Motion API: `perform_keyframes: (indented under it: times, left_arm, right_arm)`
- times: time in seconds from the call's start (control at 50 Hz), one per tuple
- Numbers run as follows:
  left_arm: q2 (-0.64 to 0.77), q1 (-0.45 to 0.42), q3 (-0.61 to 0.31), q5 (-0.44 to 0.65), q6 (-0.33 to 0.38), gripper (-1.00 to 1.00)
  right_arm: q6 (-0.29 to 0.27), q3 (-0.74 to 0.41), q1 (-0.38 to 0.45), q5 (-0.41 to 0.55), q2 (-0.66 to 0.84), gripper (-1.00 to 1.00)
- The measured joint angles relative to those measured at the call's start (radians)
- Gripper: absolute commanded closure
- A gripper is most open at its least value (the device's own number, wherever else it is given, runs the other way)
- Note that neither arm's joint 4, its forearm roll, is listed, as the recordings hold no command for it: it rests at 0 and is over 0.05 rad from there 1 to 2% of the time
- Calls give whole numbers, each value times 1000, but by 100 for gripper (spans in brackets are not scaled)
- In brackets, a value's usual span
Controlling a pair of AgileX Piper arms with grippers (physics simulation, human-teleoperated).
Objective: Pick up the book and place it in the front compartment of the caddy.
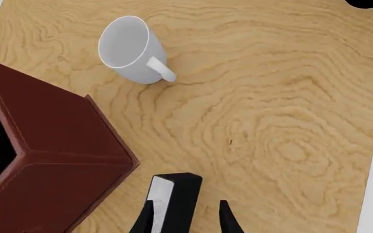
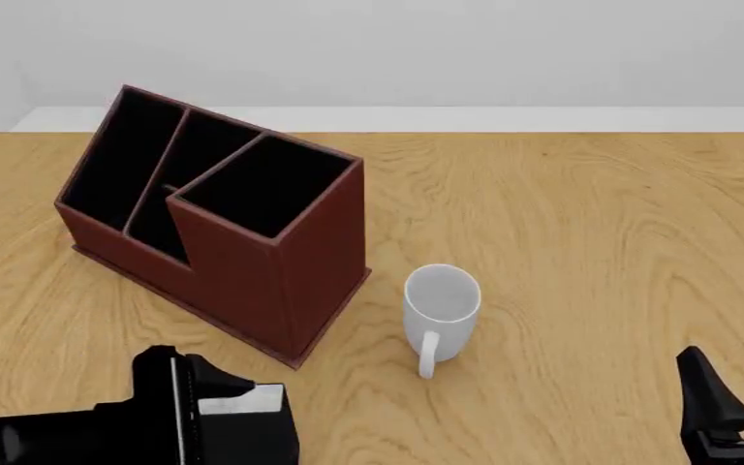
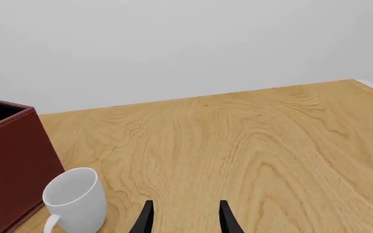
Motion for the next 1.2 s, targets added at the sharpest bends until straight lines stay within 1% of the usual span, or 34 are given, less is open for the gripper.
perform_keyframes:
  times: [0.2,0.46,0.72,0.74,0.76,0.86,0.96,1.06,1.2]
  left_arm:
    - [25,55,16,-36,39,-100]
    - [113,146,41,-137,95,-100]
    - [177,188,85,-206,127,-100]
    - [180,189,90,-210,128,100]
    - [179,190,89,-217,116,100]
    - [162,182,93,-223,106,100]
    - [105,184,81,-179,74,100]
    - [18,172,68,-102,28,100]
    - [-131,122,16,77,-51,100]
  right_arm:
    - [-1,0,0,0,1,-100]
    - [1,0,-1,2,1,-100]
    - [1,0,-3,2,1,-100]
    - [0,0,-3,2,1,-100]
    - [0,0,-3,2,1,-100]
    - [1,0,-4,2,1,-100]
    - [2,0,-5,2,3,-100]
    - [3,0,-5,3,4,-100]
    - [4,0,-5,1,10,-100]
